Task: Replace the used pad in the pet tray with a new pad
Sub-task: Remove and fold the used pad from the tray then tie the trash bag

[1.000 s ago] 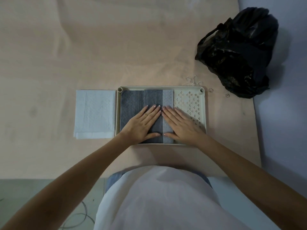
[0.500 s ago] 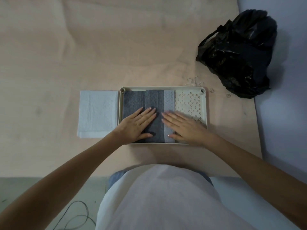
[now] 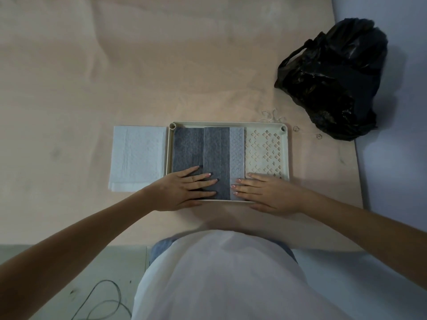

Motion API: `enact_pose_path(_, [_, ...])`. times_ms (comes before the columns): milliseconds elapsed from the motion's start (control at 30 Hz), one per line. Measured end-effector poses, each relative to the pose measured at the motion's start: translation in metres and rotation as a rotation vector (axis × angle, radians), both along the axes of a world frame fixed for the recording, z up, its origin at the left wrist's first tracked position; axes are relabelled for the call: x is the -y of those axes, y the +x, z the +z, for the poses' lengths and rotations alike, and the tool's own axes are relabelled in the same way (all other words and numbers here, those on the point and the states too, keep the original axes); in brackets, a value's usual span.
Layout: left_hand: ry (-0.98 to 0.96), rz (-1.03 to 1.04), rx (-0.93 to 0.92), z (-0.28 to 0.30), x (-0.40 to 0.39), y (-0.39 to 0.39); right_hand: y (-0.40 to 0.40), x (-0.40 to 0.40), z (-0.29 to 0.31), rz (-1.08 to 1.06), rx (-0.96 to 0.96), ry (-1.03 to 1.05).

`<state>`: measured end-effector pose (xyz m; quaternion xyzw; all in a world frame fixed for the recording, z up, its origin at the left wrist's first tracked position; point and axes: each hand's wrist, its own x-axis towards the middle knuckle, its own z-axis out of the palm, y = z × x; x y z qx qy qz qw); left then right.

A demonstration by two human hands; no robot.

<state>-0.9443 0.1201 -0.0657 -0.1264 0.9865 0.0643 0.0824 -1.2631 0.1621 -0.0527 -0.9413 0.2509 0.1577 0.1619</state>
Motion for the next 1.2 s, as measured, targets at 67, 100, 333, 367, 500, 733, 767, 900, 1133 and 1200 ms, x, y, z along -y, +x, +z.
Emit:
enact_pose_path(67, [0.001, 0.045, -0.034, 0.002, -0.004, 0.003, -0.002, -0.007, 0.002, -0.06, 0.077, 0.006])
enact_pose_path(100, [0.007, 0.093, -0.059, 0.004, -0.007, 0.003, -0.002, -0.01, 0.004, -0.161, 0.155, 0.038])
enact_pose_path(333, [0.019, 0.501, -0.07, 0.011, -0.012, -0.039, 0.046, 0.008, 0.009, -1.413, 0.579, 0.202])
enact_pose_path(367, [0.028, 0.502, -0.045, 0.01, -0.009, -0.045, 0.053, 0.015, 0.008, -1.509, 0.567, 0.264])
enact_pose_path(500, [0.054, 0.512, 0.029, -0.002, -0.003, -0.058, 0.068, 0.028, 0.002, -1.662, 0.459, 0.405])
enact_pose_path(733, [0.052, 0.505, 0.041, -0.015, -0.001, -0.068, 0.059, 0.034, -0.004, -1.791, 0.55, 0.49])
enact_pose_path(767, [0.05, 0.496, 0.041, -0.016, -0.001, -0.071, 0.055, 0.033, -0.004, -1.789, 0.545, 0.483])
enact_pose_path(900, [0.066, 0.484, 0.028, -0.019, -0.002, -0.09, 0.037, 0.028, -0.006, -1.829, 0.582, 0.446])
enact_pose_path(1133, [0.248, 0.558, -0.247, -0.001, -0.002, -0.095, 0.038, 0.022, 0.005, -1.681, 0.392, 0.072])
enact_pose_path(1200, [0.338, 0.777, -0.487, 0.013, 0.006, -0.084, 0.051, 0.02, 0.016, -1.481, 0.322, -0.185])
